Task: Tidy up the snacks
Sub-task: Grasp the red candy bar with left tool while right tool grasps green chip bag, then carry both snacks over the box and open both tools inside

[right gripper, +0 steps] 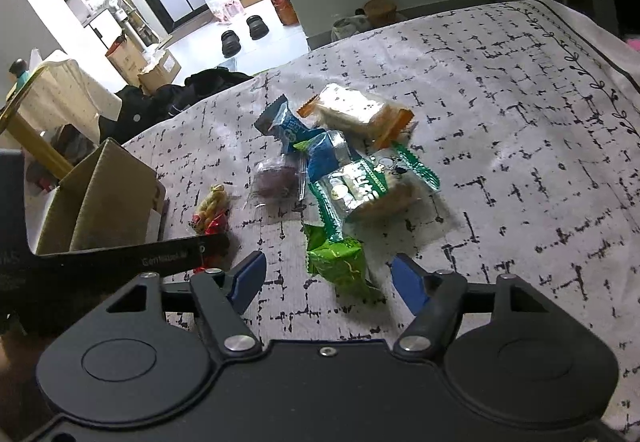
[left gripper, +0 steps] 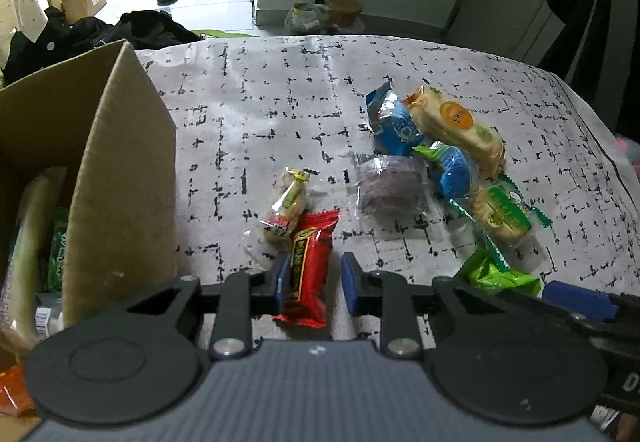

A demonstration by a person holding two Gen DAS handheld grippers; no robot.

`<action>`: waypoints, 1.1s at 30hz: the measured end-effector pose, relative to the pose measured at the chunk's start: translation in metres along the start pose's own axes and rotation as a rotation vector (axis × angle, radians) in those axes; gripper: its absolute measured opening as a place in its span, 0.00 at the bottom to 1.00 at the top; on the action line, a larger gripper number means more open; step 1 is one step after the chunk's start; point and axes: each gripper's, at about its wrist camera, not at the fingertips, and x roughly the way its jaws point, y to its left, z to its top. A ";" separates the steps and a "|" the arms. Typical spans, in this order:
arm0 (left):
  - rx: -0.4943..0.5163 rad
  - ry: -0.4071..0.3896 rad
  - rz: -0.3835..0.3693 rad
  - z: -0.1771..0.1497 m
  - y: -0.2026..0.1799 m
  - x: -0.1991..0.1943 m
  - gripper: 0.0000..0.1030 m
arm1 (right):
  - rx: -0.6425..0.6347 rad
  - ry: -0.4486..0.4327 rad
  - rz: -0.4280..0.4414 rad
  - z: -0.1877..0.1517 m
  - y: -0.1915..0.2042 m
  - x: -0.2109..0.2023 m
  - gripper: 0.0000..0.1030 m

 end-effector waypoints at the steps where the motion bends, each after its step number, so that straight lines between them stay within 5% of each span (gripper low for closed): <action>1: 0.002 -0.002 -0.002 -0.001 -0.001 0.000 0.26 | 0.001 0.001 -0.002 0.000 0.000 0.002 0.66; 13: -0.024 0.013 -0.018 -0.005 0.000 0.013 0.24 | -0.013 -0.002 -0.029 -0.002 0.002 0.014 0.57; 22: -0.023 0.014 -0.049 -0.007 0.003 0.007 0.20 | -0.027 0.014 -0.045 -0.001 0.010 0.022 0.29; 33: 0.013 -0.031 -0.108 -0.003 0.000 -0.020 0.20 | -0.023 -0.062 -0.001 0.004 0.019 -0.019 0.28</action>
